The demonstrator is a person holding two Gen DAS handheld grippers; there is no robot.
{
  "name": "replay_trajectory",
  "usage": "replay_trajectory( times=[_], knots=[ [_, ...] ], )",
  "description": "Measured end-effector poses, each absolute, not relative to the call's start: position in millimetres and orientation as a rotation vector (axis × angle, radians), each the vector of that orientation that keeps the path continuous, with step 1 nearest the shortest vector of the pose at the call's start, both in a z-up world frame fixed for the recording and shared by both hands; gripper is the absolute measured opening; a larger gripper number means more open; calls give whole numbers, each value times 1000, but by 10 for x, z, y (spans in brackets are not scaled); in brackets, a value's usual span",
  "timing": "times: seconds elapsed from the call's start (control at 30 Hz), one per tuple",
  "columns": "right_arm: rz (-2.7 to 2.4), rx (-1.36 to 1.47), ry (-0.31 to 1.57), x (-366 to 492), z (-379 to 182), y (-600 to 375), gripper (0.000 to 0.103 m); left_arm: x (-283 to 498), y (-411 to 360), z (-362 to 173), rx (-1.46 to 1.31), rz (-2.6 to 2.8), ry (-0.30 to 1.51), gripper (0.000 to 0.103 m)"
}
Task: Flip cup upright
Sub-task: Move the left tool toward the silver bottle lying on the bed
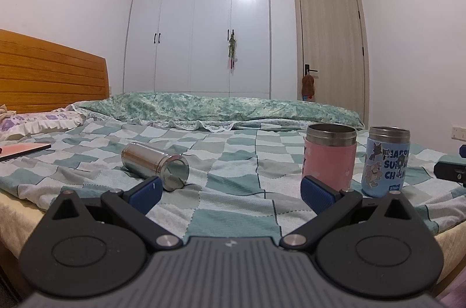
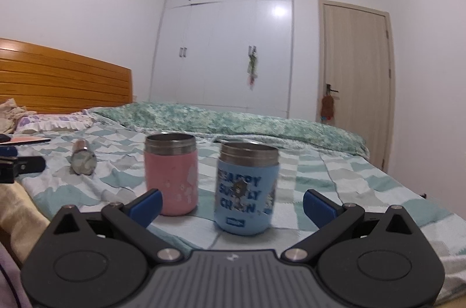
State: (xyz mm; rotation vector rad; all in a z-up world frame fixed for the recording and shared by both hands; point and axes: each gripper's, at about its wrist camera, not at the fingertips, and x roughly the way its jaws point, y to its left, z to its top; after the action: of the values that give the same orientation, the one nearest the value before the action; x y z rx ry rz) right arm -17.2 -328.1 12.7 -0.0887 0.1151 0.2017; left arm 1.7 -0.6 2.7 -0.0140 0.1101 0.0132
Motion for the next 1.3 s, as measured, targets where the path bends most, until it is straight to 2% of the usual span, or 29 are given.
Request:
replay_trajectory(
  times=[0.73, 1.3],
  knots=[
    [265, -108, 83, -99, 154, -3158, 103, 44, 33, 45, -13, 20, 122, 103],
    [685, -164, 12, 358, 490, -2382, 103, 200, 391, 496, 51, 131, 160, 103]
  ],
)
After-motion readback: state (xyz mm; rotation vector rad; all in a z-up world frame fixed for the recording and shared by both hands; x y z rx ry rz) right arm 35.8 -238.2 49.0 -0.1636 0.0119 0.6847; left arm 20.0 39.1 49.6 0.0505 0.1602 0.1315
